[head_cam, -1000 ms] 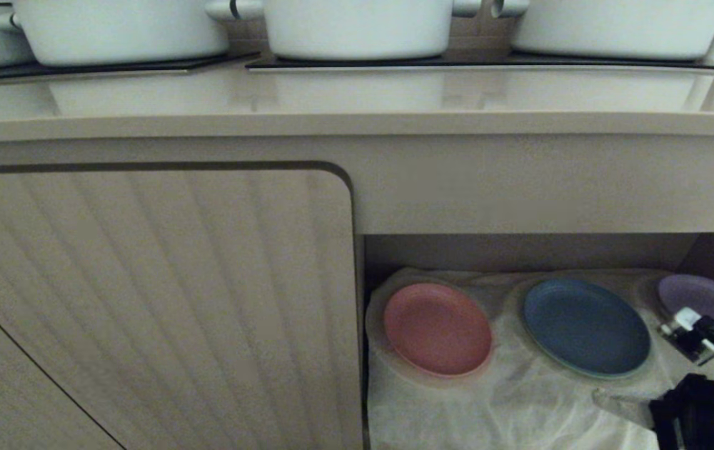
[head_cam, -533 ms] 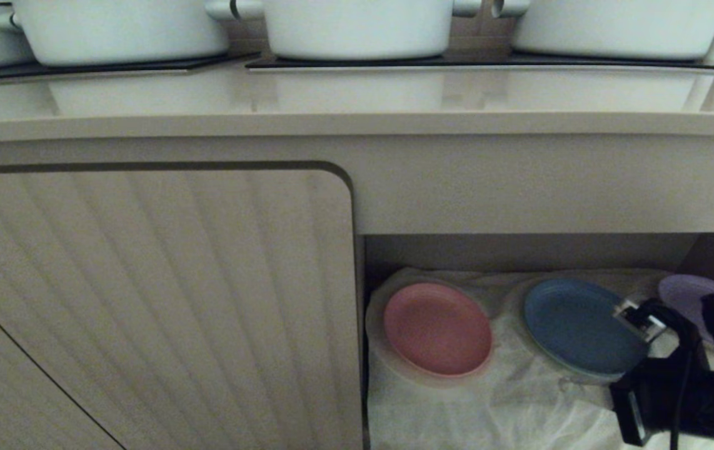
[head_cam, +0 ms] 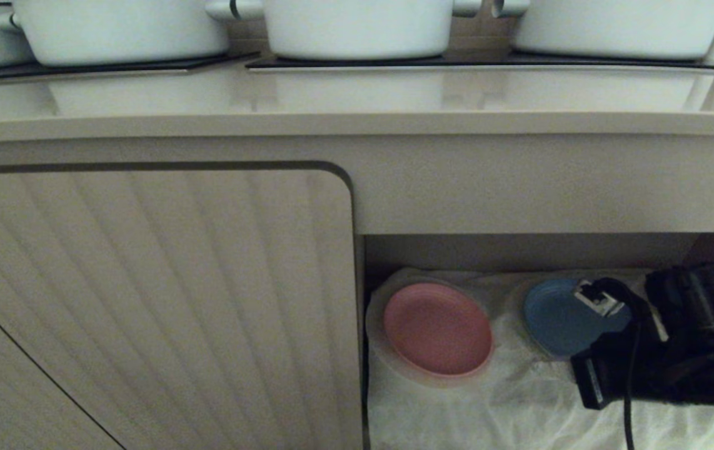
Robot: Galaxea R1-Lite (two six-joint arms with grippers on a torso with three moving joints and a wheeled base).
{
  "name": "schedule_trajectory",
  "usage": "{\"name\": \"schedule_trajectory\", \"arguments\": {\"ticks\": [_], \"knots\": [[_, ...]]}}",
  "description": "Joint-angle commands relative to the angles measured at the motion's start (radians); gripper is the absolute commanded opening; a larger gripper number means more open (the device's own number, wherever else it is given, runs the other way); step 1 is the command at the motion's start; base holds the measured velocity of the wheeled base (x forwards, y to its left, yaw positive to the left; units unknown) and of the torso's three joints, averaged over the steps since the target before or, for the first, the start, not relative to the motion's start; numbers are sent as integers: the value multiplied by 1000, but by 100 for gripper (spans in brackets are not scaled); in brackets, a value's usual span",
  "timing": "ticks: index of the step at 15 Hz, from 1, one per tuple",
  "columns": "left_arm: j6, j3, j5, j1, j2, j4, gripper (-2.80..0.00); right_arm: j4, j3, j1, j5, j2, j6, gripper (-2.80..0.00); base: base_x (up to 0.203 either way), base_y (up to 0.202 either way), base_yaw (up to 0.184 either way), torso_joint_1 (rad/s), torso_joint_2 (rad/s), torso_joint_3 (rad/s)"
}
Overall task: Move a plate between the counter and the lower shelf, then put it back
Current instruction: Pick up the plate in the cupboard
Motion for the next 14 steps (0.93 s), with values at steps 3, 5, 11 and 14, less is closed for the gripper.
{"name": "schedule_trajectory", "arguments": {"ticks": [3,5,11,14], "knots": [[0,0,1,0,0,0,-280,11,-84,24,1,87,59,-280,0,0,0,0,0,0],[0,0,1,0,0,0,-280,54,-125,24,-6,122,59,-280,0,0,0,0,0,0],[0,0,1,0,0,0,-280,135,-219,24,-40,208,59,-280,0,0,0,0,0,0],[0,0,1,0,0,0,-280,224,-302,24,-70,245,59,-280,0,0,0,0,0,0]]}}
